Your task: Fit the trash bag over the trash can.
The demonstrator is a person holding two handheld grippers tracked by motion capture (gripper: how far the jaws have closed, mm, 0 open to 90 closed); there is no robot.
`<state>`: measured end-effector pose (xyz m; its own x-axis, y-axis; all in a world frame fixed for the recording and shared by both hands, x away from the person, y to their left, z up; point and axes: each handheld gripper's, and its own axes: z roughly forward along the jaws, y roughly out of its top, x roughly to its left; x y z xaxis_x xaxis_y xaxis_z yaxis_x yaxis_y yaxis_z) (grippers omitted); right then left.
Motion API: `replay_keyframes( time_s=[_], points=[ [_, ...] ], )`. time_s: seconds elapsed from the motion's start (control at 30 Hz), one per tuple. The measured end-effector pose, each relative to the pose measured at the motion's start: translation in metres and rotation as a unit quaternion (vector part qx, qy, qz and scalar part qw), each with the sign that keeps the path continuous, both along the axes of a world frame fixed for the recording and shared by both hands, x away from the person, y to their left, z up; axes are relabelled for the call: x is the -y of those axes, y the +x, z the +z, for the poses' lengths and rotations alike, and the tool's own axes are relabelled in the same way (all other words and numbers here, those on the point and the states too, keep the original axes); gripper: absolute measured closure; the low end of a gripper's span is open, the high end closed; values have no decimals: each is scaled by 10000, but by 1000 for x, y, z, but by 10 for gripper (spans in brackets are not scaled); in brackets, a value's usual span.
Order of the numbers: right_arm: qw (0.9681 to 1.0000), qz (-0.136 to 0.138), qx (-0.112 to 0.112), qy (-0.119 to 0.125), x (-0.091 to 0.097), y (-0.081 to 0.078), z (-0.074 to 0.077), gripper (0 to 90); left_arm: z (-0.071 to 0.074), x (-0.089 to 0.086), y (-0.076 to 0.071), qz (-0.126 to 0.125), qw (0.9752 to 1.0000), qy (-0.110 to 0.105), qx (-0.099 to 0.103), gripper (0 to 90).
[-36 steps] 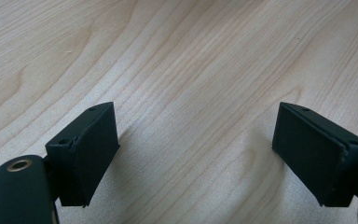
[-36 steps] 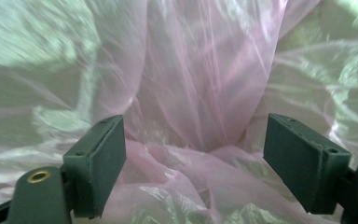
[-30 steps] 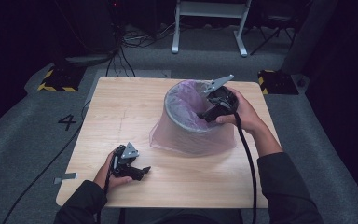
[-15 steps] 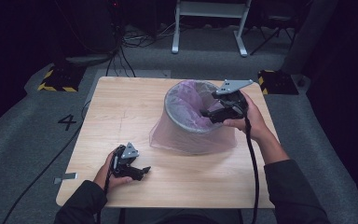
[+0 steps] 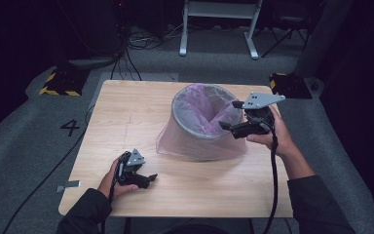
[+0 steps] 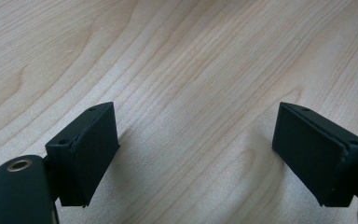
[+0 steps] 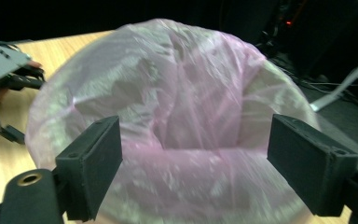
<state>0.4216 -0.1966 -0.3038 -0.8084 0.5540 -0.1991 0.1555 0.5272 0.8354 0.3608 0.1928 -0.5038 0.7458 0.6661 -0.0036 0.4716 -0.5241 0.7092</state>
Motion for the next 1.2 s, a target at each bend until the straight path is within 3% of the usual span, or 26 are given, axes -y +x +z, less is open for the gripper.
replay_keyframes(
  time_s=[0.3, 0.6, 0.7, 0.87, 1.2],
  points=[
    [9995, -64, 133, -267, 11, -20, -4, 177, 0, 0, 0, 7, 10000, 1, 0, 141],
    [9990, -113, 122, -403, 20, -33, -16, 175, 0, 0, 0, 8, 10000, 1, 0, 141],
    [9990, -138, 72, -410, 23, -36, -21, 175, 0, 0, 0, 10, 10000, -2, -2, 141],
    [9977, -273, -2, -626, 26, -39, -34, 176, 0, 0, 0, 13, 10000, -9, -5, 139],
    [9961, -465, -157, -736, 37, -40, -53, 181, 0, 1, 0, 19, 10000, -11, -2, 139]
  ],
)
